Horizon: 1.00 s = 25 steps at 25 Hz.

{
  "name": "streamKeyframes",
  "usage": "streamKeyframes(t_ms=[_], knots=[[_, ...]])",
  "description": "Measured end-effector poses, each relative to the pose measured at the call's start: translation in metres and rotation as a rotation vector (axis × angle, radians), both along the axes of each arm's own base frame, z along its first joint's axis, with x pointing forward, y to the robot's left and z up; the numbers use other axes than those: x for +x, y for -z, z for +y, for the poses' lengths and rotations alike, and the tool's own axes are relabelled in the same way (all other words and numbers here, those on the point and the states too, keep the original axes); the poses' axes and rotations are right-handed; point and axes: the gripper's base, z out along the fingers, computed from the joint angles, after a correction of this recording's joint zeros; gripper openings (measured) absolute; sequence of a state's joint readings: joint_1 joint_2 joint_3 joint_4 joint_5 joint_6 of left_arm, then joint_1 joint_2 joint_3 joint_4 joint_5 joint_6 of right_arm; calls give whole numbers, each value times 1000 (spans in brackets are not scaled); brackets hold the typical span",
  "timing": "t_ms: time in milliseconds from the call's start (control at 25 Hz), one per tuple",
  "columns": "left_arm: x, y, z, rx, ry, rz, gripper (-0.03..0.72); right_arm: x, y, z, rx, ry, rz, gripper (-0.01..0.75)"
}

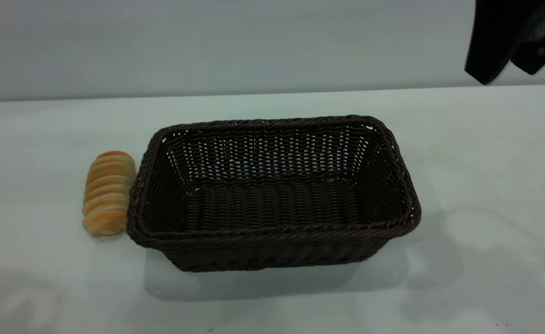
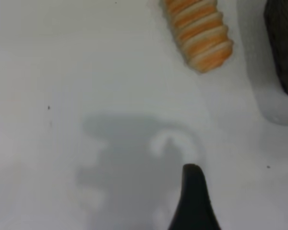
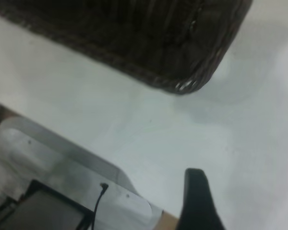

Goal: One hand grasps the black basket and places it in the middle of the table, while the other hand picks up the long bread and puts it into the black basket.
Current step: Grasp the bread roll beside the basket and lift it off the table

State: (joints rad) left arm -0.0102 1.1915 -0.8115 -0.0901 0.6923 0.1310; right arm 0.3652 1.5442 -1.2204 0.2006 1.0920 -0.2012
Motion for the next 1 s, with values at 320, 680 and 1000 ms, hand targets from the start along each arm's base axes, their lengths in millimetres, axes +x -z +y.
streamKeyframes(t_ms=[320,680,1000], knots=[[87,74,-4,17,121,97,586,-38,-5,5,7,-45,-30,547],[140,164,-13,26,352,93,586,-45,10,1,-20,-39,7,547],[153,231,-25,67,498,85,586,-45,12,1,-22,-32,12,546]])
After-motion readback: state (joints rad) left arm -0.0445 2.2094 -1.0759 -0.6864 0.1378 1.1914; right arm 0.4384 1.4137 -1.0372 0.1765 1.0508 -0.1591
